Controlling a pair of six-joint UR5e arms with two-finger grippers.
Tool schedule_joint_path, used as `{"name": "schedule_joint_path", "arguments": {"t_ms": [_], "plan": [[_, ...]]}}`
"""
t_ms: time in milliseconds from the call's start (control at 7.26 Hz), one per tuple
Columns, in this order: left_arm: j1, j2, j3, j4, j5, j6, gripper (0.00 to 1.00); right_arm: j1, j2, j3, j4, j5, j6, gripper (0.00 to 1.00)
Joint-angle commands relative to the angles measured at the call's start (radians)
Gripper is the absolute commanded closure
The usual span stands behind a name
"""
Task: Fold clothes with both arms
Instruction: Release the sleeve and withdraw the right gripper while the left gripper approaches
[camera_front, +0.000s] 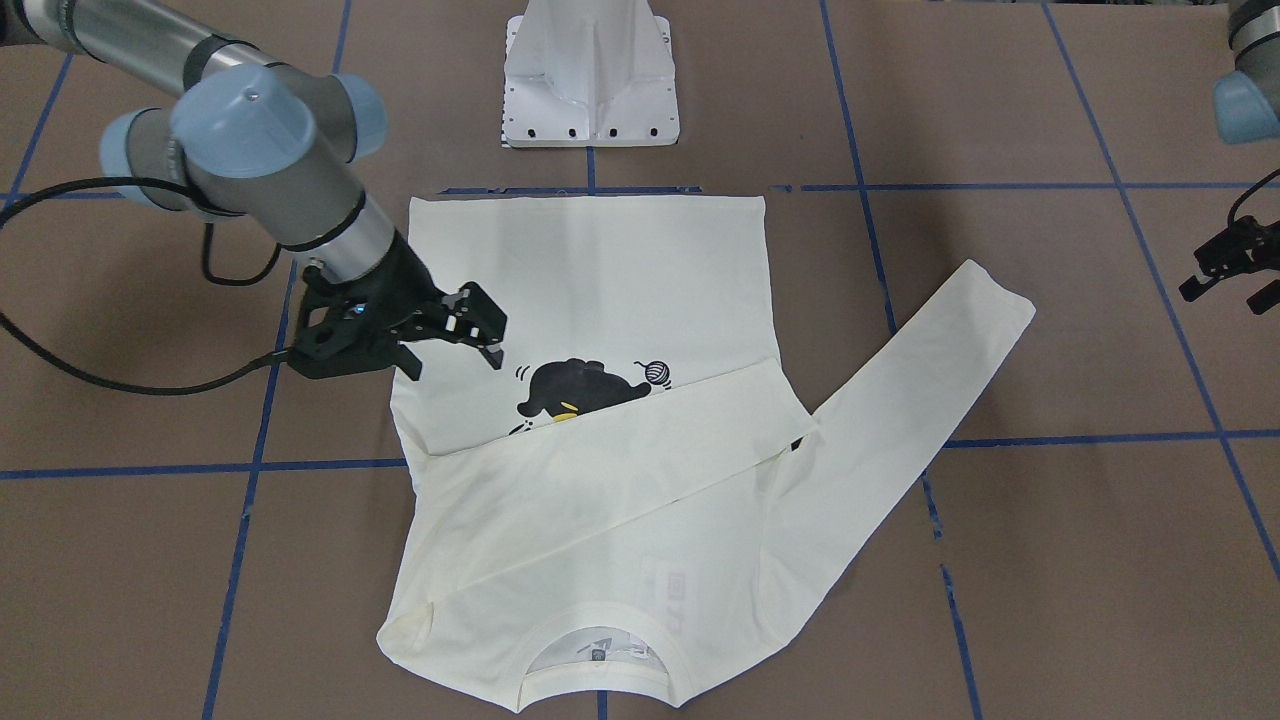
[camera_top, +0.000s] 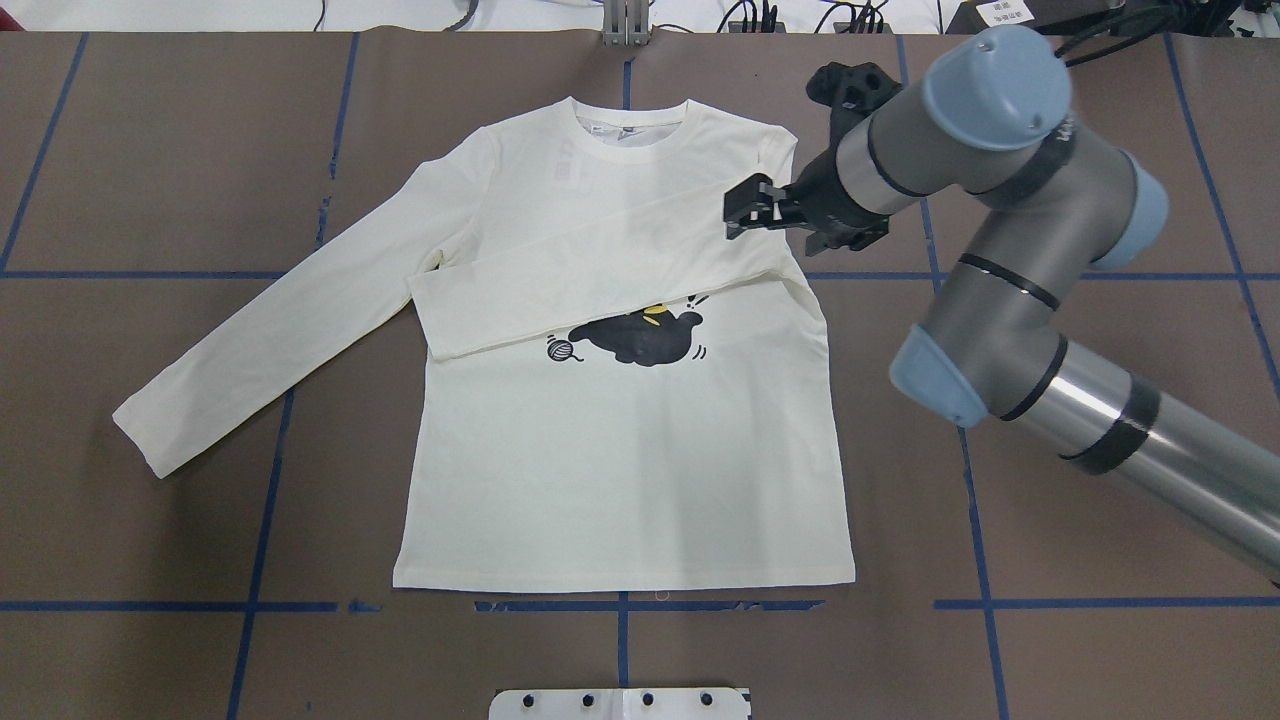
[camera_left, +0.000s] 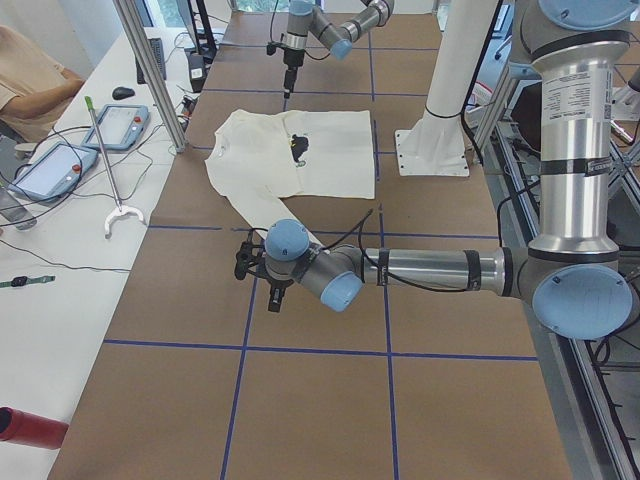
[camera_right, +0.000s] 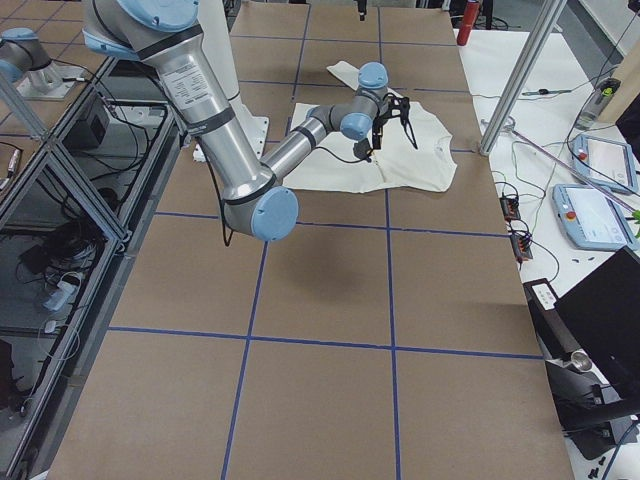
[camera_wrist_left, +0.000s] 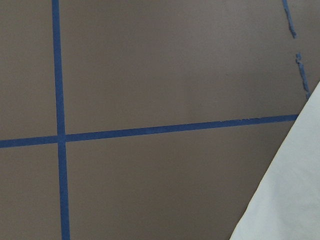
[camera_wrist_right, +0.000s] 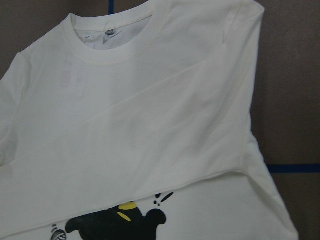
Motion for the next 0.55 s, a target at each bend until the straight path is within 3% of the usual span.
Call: {"name": "schedule_joint_path", "arguments": {"t_ms": [0, 138, 413], "plan": [[0.116, 0.001, 0.015, -0.066, 0.023, -0.107, 0.01, 0.126, -0.160, 0.039, 0.001, 0.091, -0.227, 0.01], [0.140, 0.001, 0.013, -0.090, 0.025, -0.167, 0.02, 0.169, -0.195, 0.040, 0.001, 0.136, -0.296, 0.01], [0.204, -0.002, 0.018, -0.097, 0.057, -0.207, 0.10, 0.168, -0.194, 0.030, 0.001, 0.136, -0.308, 0.01]]}}
